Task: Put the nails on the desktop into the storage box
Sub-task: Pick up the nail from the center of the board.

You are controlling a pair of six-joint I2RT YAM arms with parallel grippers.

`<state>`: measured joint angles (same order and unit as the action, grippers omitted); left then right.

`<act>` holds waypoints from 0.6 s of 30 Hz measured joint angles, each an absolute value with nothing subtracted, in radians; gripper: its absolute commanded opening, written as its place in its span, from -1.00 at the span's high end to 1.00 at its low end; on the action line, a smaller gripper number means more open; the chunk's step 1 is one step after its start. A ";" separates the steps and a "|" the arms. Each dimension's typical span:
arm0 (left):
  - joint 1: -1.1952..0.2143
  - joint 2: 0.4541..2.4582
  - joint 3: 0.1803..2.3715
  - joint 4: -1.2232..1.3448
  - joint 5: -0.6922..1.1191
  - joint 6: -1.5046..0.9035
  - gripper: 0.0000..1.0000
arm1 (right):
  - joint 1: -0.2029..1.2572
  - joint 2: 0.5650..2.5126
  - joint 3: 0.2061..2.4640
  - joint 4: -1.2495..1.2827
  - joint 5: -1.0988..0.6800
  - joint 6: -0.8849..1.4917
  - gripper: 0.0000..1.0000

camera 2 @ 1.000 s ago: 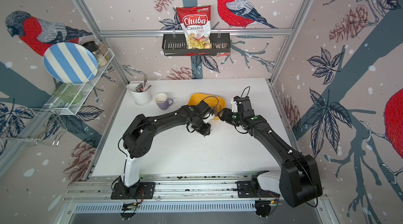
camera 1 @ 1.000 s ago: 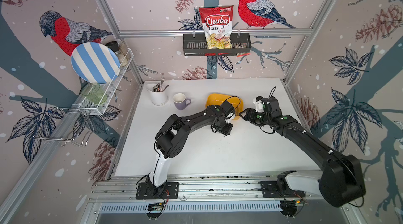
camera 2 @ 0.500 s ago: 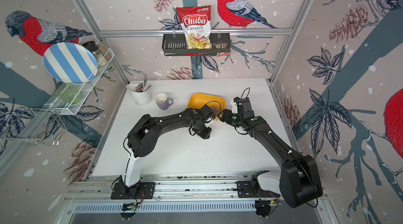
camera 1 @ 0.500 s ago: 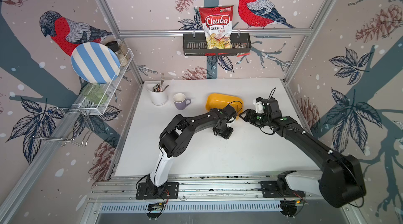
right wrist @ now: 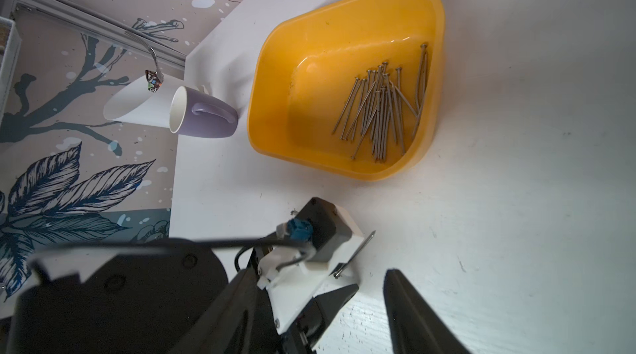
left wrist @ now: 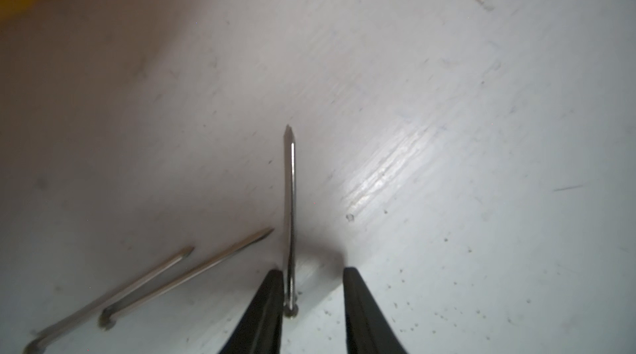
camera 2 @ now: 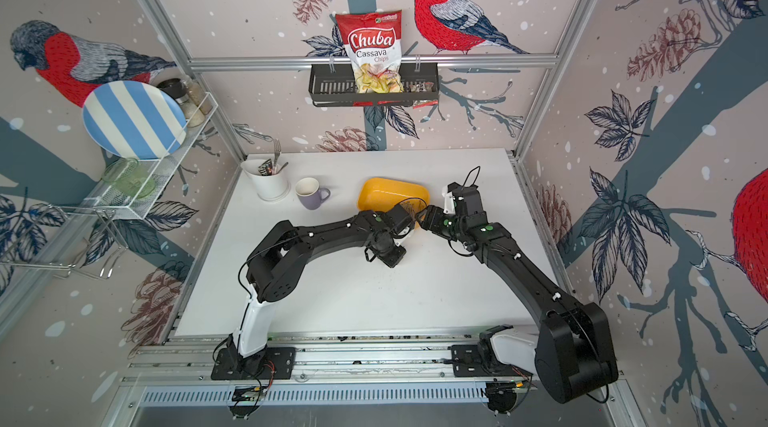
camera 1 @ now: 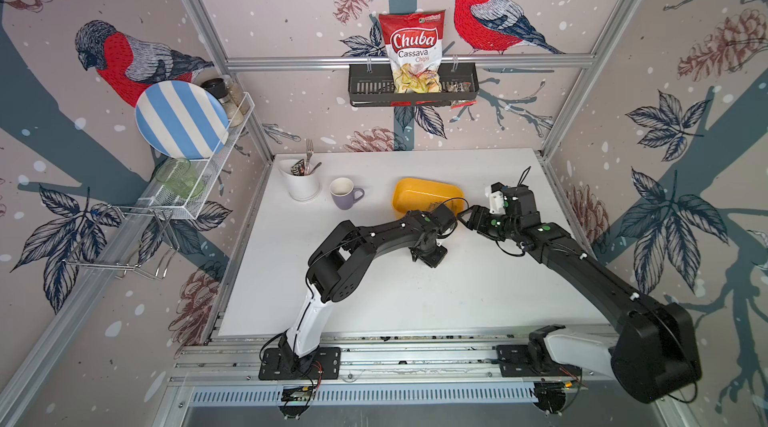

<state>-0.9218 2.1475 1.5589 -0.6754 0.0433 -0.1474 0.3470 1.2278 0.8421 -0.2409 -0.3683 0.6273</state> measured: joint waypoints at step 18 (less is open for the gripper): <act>-0.981 2.157 1.545 -0.649 -0.059 -0.124 1.00 | 0.344 1.196 0.853 -0.241 -0.326 0.635 -0.26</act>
